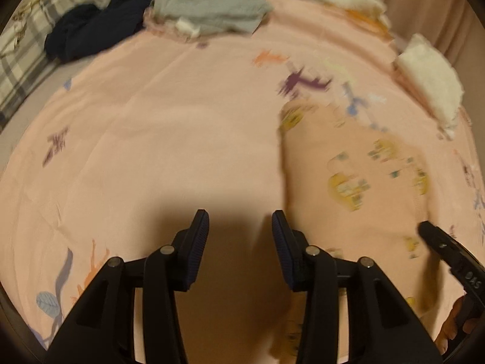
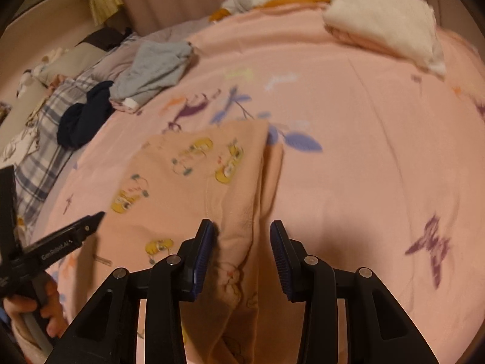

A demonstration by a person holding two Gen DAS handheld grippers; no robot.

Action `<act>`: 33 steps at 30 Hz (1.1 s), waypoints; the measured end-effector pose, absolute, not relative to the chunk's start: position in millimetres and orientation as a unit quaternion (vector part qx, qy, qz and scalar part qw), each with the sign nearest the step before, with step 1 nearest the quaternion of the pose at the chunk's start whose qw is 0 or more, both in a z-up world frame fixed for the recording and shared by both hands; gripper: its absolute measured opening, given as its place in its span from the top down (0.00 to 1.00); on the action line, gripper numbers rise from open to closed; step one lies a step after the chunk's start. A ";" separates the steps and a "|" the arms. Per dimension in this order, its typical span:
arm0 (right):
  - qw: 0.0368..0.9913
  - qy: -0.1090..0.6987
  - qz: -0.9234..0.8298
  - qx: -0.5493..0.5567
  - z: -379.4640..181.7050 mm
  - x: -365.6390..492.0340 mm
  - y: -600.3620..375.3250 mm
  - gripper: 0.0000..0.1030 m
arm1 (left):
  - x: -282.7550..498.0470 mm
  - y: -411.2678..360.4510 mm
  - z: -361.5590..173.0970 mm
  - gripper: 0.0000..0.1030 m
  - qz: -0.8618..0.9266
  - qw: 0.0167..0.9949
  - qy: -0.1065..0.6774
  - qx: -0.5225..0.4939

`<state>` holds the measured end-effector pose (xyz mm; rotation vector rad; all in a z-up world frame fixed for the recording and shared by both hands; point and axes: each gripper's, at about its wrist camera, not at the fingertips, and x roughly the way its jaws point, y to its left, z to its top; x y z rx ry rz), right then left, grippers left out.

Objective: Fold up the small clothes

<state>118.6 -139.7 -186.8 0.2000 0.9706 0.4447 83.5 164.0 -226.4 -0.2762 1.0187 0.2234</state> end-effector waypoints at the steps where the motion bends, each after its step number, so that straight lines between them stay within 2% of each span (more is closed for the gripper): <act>1: 0.853 0.464 0.214 0.105 -190.0 118.7 -142.4 0.60 | 84.1 165.7 -231.9 0.59 0.107 0.854 0.491 -0.135; 12: 0.853 0.467 0.202 0.117 -179.3 107.3 -148.7 0.60 | 67.6 160.0 -208.7 0.59 0.099 0.870 0.461 -0.143; 14: 0.855 0.466 0.195 0.117 -171.4 103.3 -152.4 0.60 | 60.8 154.4 -195.7 0.56 0.089 0.880 0.446 -0.141; 16: 0.861 0.459 0.183 0.116 -161.7 97.7 -157.7 0.52 | 54.0 146.2 -181.8 0.47 0.072 0.887 0.435 -0.139; 18: 0.867 0.452 0.175 0.117 -153.9 91.7 -162.1 0.35 | 48.6 140.4 -171.3 0.37 0.052 0.892 0.426 -0.143; 21: 0.874 0.441 0.167 0.119 -142.5 82.3 -167.0 0.16 | 41.6 132.9 -157.6 0.18 0.021 0.896 0.414 -0.161; 27: 0.878 0.431 0.172 0.116 -126.7 70.7 -167.4 0.10 | 36.4 124.6 -147.2 0.01 -0.016 0.890 0.410 -0.199; 33: 0.880 0.428 0.174 0.112 -119.4 60.7 -164.8 0.04 | 35.4 114.3 -144.2 0.01 -0.025 0.889 0.420 -0.182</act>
